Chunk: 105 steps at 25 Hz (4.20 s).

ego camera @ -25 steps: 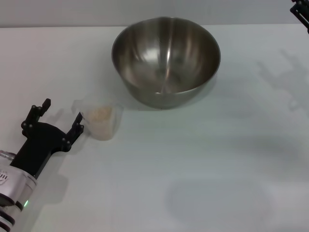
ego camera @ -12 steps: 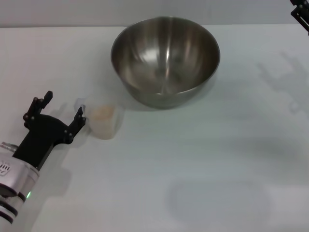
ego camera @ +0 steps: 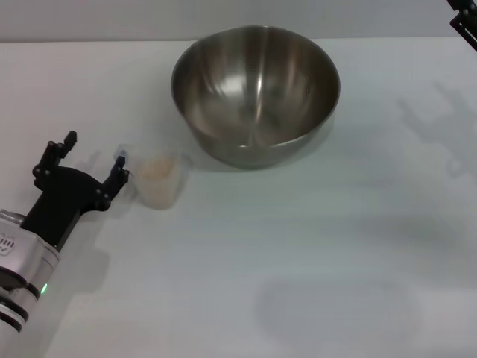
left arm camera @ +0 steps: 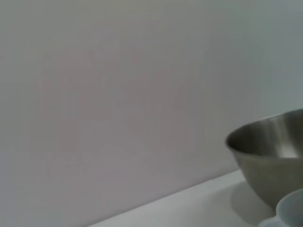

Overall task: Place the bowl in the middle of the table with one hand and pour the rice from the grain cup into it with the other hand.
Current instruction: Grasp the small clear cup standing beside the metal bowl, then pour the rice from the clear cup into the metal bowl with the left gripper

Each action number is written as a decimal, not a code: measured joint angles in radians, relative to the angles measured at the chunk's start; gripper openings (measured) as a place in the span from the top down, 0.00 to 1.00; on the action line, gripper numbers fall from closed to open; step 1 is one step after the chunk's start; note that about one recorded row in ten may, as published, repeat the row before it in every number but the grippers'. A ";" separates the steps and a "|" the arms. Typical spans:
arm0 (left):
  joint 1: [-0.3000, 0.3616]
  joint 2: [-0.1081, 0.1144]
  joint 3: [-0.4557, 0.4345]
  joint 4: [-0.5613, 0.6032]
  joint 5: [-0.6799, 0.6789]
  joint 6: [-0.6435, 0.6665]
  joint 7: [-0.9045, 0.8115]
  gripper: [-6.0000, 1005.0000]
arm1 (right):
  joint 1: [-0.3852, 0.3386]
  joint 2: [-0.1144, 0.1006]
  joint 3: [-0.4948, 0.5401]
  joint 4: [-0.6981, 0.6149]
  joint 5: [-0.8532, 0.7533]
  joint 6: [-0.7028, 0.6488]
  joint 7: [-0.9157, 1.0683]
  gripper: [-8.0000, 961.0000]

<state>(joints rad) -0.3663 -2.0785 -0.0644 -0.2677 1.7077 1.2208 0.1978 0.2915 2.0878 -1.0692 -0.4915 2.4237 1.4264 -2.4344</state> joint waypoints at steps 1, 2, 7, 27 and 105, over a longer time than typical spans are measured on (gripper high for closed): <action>0.000 0.000 -0.006 -0.001 0.000 0.000 0.000 0.19 | 0.000 0.000 0.000 0.000 0.000 0.000 0.000 0.12; 0.000 0.000 -0.012 -0.002 0.000 -0.001 0.000 0.19 | 0.000 0.000 0.000 0.000 0.000 0.001 0.000 0.12; -0.014 0.000 -0.009 0.001 0.015 -0.037 -0.001 0.26 | 0.002 0.000 0.000 0.000 0.000 0.002 0.000 0.12; -0.029 0.003 -0.065 -0.025 0.020 -0.054 -0.002 0.90 | 0.012 0.000 0.000 0.000 0.000 -0.001 0.000 0.12; -0.377 -0.001 -0.241 -0.195 0.033 -0.127 1.330 0.97 | 0.009 -0.003 0.000 0.020 0.028 0.032 0.003 0.12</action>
<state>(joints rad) -0.7433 -2.0795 -0.3053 -0.4629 1.7410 1.0942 1.5276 0.3001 2.0846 -1.0692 -0.4712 2.4514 1.4581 -2.4313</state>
